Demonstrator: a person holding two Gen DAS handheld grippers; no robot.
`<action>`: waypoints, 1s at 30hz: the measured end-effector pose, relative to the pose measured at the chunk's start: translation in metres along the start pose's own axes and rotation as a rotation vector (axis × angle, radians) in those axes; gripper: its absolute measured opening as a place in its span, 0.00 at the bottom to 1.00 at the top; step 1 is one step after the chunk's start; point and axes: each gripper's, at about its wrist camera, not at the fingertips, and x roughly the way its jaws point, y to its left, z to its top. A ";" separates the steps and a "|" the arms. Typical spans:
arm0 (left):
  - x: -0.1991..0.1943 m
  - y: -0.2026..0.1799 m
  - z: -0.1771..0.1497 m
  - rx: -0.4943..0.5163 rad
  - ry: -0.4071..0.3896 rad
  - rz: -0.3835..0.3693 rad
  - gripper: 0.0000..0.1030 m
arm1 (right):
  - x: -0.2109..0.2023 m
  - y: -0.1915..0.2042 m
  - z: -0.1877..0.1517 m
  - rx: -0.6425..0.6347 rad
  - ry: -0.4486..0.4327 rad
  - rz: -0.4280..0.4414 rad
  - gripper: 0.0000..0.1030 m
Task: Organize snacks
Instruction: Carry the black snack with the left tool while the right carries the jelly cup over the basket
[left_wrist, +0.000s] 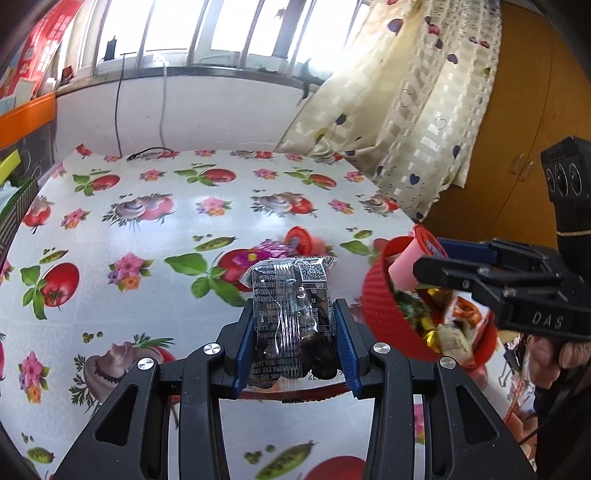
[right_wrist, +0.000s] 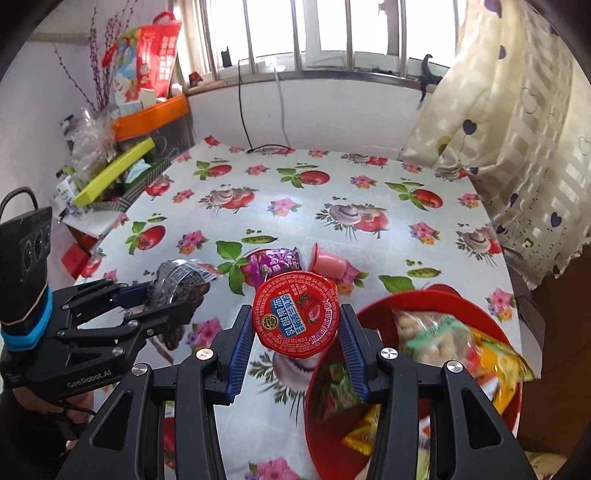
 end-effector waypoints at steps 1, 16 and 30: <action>-0.002 -0.003 0.001 0.003 -0.004 0.000 0.40 | -0.003 -0.001 -0.002 0.006 -0.004 0.001 0.41; -0.008 -0.050 0.004 0.073 -0.002 -0.055 0.40 | -0.043 -0.019 -0.034 0.077 -0.051 -0.014 0.41; 0.009 -0.078 0.008 0.115 0.021 -0.115 0.40 | -0.059 -0.049 -0.055 0.148 -0.054 -0.065 0.41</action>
